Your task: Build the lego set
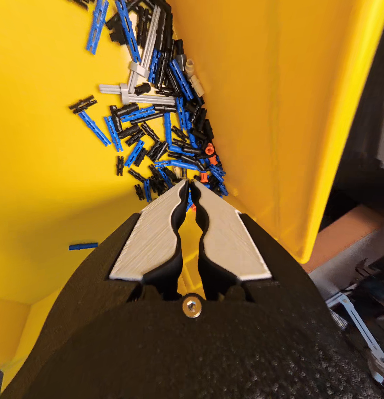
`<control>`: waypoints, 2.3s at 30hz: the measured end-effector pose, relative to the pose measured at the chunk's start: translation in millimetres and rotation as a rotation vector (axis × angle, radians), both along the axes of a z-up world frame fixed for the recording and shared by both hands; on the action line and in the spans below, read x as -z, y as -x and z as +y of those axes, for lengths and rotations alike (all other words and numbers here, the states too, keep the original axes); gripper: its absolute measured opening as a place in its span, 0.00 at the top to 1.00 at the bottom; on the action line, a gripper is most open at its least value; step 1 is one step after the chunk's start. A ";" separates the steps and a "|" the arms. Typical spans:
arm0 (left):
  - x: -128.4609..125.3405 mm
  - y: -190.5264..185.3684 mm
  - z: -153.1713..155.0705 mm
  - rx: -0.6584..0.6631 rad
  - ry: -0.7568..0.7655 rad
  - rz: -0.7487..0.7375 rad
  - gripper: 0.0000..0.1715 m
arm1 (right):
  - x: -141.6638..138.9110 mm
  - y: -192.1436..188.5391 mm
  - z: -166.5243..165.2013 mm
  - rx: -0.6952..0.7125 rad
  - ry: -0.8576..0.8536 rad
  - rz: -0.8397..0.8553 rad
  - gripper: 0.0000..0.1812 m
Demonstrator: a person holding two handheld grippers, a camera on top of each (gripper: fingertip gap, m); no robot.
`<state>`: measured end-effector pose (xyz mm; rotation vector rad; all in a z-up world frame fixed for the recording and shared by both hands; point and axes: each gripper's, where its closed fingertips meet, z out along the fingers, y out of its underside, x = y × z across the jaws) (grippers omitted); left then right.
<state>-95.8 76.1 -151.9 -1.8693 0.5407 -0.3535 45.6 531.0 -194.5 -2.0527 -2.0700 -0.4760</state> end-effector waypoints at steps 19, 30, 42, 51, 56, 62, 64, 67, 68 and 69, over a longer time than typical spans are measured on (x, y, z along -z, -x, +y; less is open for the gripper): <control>-1.1 3.6 1.9 -0.018 0.005 -0.020 0.65 | -3.0 14.0 -14.4 -0.124 -0.023 0.092 1.00; 1.6 3.2 3.7 -0.025 0.015 -0.006 0.65 | -26.1 22.5 4.7 -0.069 -0.157 0.279 1.00; 0.2 5.9 4.5 -0.041 0.009 -0.012 0.65 | -29.9 34.0 -19.6 -0.083 -0.087 0.367 1.00; 0.5 4.3 3.7 -0.031 0.007 -0.005 0.65 | -142.8 -8.0 -115.2 -0.017 -0.273 1.130 0.88; 0.1 3.5 7.8 -0.073 -0.031 0.056 0.65 | -143.7 -61.8 -124.9 0.039 -0.435 1.296 0.83; -12.1 -17.2 21.4 -0.123 -0.105 0.058 0.66 | -118.6 -69.4 -121.4 0.064 -0.364 1.251 0.64; -10.8 -21.1 24.9 -0.138 -0.115 0.090 0.66 | -105.6 -72.2 -119.0 0.082 -0.345 1.187 0.57; -9.4 -12.3 29.4 -0.188 -0.134 0.138 0.66 | -86.1 -84.8 -111.2 0.126 -0.355 1.069 0.57; -10.4 -7.4 30.3 -0.206 -0.137 0.132 0.67 | -80.8 -87.1 -111.5 0.120 -0.354 1.035 0.60; -12.5 -2.1 31.1 -0.224 -0.144 0.115 0.67 | -77.5 -87.9 -112.0 0.123 -0.351 1.020 0.62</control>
